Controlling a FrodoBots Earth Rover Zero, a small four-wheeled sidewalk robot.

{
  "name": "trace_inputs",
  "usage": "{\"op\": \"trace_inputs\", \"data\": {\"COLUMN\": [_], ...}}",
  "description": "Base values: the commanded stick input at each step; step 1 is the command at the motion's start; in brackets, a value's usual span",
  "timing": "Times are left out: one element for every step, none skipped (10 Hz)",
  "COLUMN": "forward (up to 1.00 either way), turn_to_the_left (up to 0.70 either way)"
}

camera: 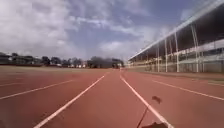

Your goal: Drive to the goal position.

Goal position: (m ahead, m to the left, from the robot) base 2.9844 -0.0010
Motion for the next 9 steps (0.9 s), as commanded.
{"op": "trace_inputs", "data": {"forward": [0.70,0.70,0.70,0.70,0.70,0.70,0.70,0.70,0.70], "turn_to_the_left": [0.00,0.00,0.00,0.00,0.00,0.00,-0.02,-0.26,-0.35]}}
